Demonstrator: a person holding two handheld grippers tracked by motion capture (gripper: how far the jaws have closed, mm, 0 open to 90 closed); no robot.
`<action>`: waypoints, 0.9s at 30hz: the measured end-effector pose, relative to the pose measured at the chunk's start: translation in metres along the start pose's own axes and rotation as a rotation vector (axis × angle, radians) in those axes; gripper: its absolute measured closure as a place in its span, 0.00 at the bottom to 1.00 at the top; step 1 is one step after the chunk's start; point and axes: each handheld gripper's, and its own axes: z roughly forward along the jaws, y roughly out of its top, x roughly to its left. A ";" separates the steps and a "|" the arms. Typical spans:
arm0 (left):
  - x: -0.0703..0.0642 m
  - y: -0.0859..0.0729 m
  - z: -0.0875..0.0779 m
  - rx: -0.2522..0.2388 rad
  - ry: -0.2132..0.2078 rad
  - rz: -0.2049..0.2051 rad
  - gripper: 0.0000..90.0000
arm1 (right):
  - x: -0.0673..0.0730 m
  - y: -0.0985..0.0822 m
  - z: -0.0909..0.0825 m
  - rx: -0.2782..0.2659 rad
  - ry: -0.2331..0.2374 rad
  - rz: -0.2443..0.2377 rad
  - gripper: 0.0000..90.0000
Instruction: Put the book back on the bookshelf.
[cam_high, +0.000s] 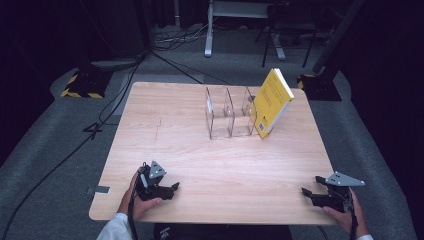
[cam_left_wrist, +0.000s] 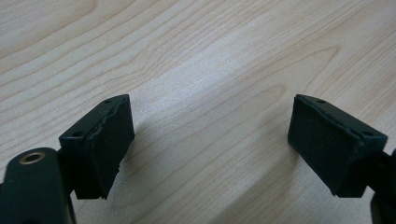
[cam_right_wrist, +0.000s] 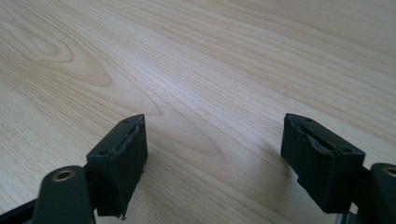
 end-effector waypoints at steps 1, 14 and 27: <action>0.000 0.000 0.000 0.000 0.000 0.001 0.17 | -0.001 0.000 0.000 0.003 0.009 0.011 0.26; 0.000 0.000 0.001 -0.004 0.004 0.005 0.17 | -0.001 0.000 0.000 0.003 0.008 0.011 0.25; 0.000 0.001 0.002 -0.006 0.001 -0.003 0.17 | -0.001 0.000 0.000 0.004 0.008 0.011 0.25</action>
